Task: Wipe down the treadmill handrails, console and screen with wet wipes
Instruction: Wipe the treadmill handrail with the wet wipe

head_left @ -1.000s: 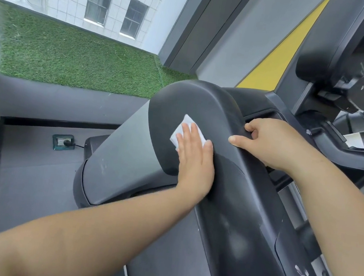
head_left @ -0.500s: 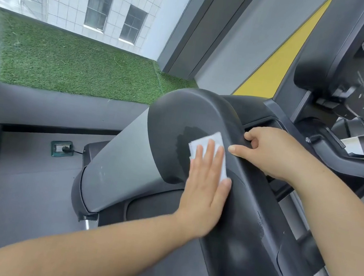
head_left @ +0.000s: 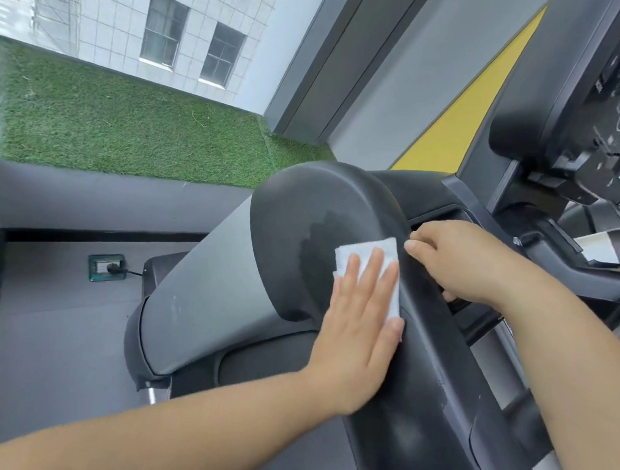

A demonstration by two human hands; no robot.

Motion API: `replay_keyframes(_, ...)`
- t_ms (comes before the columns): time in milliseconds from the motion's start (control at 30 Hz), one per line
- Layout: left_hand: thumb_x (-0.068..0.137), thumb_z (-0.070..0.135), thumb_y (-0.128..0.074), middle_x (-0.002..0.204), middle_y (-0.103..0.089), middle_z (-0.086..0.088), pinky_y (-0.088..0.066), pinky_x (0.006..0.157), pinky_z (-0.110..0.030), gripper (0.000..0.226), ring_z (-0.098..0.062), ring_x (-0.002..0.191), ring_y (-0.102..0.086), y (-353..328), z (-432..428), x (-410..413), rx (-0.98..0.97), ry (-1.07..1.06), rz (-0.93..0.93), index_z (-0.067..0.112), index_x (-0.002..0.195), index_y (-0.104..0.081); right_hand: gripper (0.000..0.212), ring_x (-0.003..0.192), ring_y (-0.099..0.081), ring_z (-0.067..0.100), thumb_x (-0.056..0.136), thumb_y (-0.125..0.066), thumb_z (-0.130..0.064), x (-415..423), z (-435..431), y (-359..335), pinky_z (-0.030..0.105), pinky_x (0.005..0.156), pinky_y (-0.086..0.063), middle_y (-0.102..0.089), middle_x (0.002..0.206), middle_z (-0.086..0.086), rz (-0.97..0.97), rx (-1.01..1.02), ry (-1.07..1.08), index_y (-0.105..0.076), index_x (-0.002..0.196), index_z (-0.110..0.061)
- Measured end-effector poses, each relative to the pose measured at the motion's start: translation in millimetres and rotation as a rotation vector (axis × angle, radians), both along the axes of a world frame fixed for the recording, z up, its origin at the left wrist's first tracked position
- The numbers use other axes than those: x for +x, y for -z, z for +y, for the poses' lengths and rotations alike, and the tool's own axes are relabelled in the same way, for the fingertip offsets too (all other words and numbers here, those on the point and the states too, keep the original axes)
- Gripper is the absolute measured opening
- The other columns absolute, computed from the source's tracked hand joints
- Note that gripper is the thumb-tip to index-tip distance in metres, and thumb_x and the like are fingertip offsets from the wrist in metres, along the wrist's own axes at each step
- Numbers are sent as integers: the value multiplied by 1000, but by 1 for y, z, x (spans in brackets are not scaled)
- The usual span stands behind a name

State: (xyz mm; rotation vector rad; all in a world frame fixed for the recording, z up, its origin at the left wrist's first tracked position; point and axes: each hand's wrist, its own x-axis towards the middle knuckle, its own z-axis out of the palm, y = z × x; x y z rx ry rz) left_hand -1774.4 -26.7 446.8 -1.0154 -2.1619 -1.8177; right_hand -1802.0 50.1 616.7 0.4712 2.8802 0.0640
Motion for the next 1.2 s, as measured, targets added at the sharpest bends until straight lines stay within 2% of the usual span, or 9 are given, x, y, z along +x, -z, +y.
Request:
replay_keyframes(100,95,55,-6,149,20,16,18,114,-25,61,-3,137,31,4,-4,-15,-35,12,17,22,144,8,33,72,-67,26,100,-38,-37,1,4,0,42,77,-54,-60,76,3,35,-134,46,-52,74,-22)
replay_keyframes(267,104,31,-19,155,19,11,14,116,-31,53,-5,137,28,-24,1,-58,-81,-50,-281,24,149,7,41,74,-69,25,98,-36,-41,2,14,1,47,83,-54,-66,92,12,46,-273,95,-61,95,-9)
replay_keyframes(433,93,58,-1,148,23,16,20,112,-23,62,-2,136,32,-6,-9,-4,-91,68,81,24,142,14,39,95,-62,33,100,-35,-30,16,18,1,42,84,-55,-60,113,21,113,-381,90,-51,124,-3)
replay_keyframes(533,96,55,-9,147,23,19,19,112,-21,61,-1,135,33,-10,-10,-25,-133,47,28,24,144,12,46,98,-58,17,101,-37,-32,37,16,2,36,93,-48,-62,105,-1,241,-401,19,-34,146,-23)
replay_keyframes(667,104,29,-20,157,14,9,13,113,-28,52,-11,142,21,-40,-2,-75,-147,-29,-249,22,151,2,42,104,-49,2,100,-39,-30,77,18,5,19,84,-32,-53,122,-15,353,-285,-90,-38,142,-31)
replay_keyframes(733,104,28,-19,158,11,7,11,114,-29,51,-12,143,19,-43,1,-71,-161,-85,-214,20,151,-3,38,108,-48,0,99,-41,-30,94,22,7,20,89,-34,-51,122,-18,381,-276,-109,-44,136,-33)
replay_keyframes(900,91,50,-8,144,9,29,14,112,-20,58,6,134,25,-21,-6,-23,-112,24,131,31,144,-16,35,121,-41,11,97,-43,-33,102,43,15,31,102,-33,-56,123,-12,419,-83,-129,-51,131,-29)
replay_keyframes(1033,97,41,-18,151,-22,4,-3,117,-36,54,-16,143,-3,-33,-6,-77,-213,-35,142,16,141,-36,35,126,-39,19,97,-44,-35,104,66,14,36,107,-25,-57,125,-4,475,114,-83,-56,128,-25)
replay_keyframes(1200,99,33,-21,147,-34,-7,2,113,-26,50,-24,141,-12,-39,6,-79,-198,-148,149,8,136,-44,35,120,-44,22,96,-43,-34,116,89,19,32,98,-31,-58,126,-2,470,36,-30,-58,124,-20)
